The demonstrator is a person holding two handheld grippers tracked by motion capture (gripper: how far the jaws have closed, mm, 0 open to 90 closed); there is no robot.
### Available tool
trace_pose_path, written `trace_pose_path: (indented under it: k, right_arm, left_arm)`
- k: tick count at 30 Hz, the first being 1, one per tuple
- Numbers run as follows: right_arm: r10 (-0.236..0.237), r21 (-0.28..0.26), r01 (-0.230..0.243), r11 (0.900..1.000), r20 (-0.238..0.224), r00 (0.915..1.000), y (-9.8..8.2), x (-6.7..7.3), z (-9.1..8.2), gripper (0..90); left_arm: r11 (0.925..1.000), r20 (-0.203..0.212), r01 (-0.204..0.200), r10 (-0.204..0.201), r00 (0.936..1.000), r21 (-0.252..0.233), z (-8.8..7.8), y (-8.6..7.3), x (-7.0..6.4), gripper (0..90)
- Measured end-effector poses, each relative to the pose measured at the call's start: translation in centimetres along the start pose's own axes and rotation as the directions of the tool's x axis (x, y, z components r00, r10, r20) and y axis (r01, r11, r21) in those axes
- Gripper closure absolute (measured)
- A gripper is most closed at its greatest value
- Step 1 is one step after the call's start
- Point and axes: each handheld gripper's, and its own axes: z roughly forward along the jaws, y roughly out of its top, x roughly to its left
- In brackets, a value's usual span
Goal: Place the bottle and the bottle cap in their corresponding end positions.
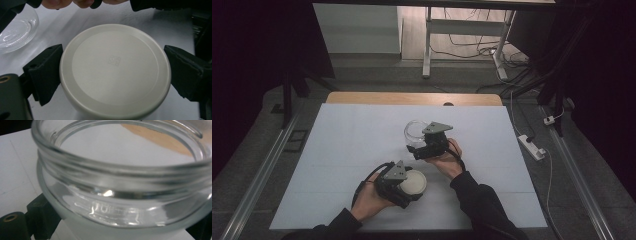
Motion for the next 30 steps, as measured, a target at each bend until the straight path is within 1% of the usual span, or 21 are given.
trace_pose_path:
  k: [5, 6, 8, 14, 21, 25, 30]
  right_arm:
    - [0.004, 0.001, -0.004, 1.0, 0.015, 0.9999, 0.0, -0.5, 0.6, 7.1]
    - [0.004, 0.001, -0.004, 1.0, 0.015, 0.9999, 0.0, -0.5, 0.6, 7.1]
    - [0.004, 0.003, -0.004, 1.0, 0.023, 0.9997, 0.0, -0.8, 1.1, 7.1]
    - [0.011, 0.01, -0.012, 1.0, 0.041, 0.9991, -0.2, -1.4, 1.9, 7.1]
    - [0.014, 0.023, -0.015, 1.0, 0.054, 0.9985, -0.5, -1.8, 2.7, 7.1]
    - [0.015, 0.027, -0.016, 1.0, 0.053, 0.9985, -0.5, -1.8, 3.1, 7.1]
    - [0.01, 0.039, -0.012, 0.999, 0.049, 0.9987, -0.8, -1.7, 3.6, 7.1]
  left_arm:
    - [0.9999, -0.027, -0.007, 0.007, 0.9996, 0.011, 1.0, -0.2, 0.4, 8.0]
    - [0.9999, -0.027, -0.007, 0.007, 0.9996, 0.011, 1.0, -0.2, 0.4, 8.1]
    - [0.9998, -0.04, 0.002, -0.002, 0.9992, 0.018, 1.7, -0.3, 0.7, 8.0]
    - [0.9992, -0.058, 0.012, -0.01, 0.9983, 0.039, 2.5, -0.3, 1.1, 8.0]
    - [0.9973, -0.066, 0.028, -0.024, 0.9976, 0.068, 3.5, -0.5, 1.8, 8.0]
    - [0.9955, -0.061, 0.043, -0.038, 0.9974, 0.084, 3.9, -0.5, 2.2, 8.0]
    - [0.9923, -0.066, 0.053, -0.045, 0.9968, 0.112, 4.4, -0.5, 2.5, 7.9]
